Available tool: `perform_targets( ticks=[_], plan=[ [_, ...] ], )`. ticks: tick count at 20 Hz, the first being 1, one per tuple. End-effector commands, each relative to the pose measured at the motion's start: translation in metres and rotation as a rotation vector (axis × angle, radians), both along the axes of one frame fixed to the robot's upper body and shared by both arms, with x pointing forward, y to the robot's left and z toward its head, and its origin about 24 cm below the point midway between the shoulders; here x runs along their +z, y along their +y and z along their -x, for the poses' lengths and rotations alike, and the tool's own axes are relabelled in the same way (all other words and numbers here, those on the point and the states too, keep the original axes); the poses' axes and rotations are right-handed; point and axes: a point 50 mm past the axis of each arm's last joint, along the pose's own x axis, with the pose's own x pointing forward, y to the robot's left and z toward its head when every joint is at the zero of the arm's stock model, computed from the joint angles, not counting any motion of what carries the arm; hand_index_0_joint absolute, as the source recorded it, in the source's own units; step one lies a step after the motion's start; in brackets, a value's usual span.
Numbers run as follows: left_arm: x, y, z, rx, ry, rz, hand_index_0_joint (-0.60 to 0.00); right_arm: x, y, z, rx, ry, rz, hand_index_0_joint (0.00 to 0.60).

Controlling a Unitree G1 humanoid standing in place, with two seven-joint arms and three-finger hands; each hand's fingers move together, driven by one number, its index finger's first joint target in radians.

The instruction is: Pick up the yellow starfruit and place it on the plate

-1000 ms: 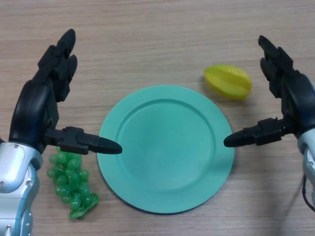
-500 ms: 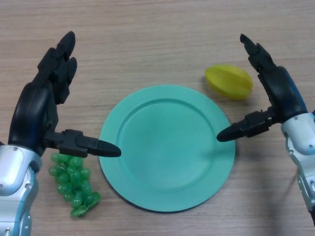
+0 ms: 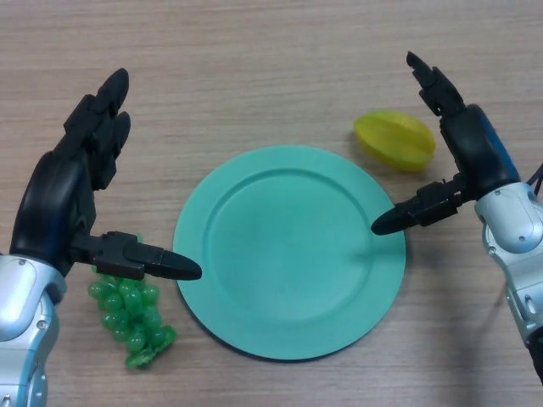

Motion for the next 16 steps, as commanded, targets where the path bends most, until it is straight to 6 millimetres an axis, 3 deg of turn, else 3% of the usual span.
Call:
perform_targets(
  ticks=[1, 16],
  plan=[
    [0.041, 0.016, 0.006, 0.029, -0.26, -0.048, 0.0, 0.048, 0.001, -0.007, 0.016, -0.269, -0.032, 0.0],
    [0.039, 0.024, -0.005, 0.068, -0.265, -0.023, 0.0, 0.043, -0.002, -0.023, -0.001, -0.235, -0.076, 0.0]
  ],
)
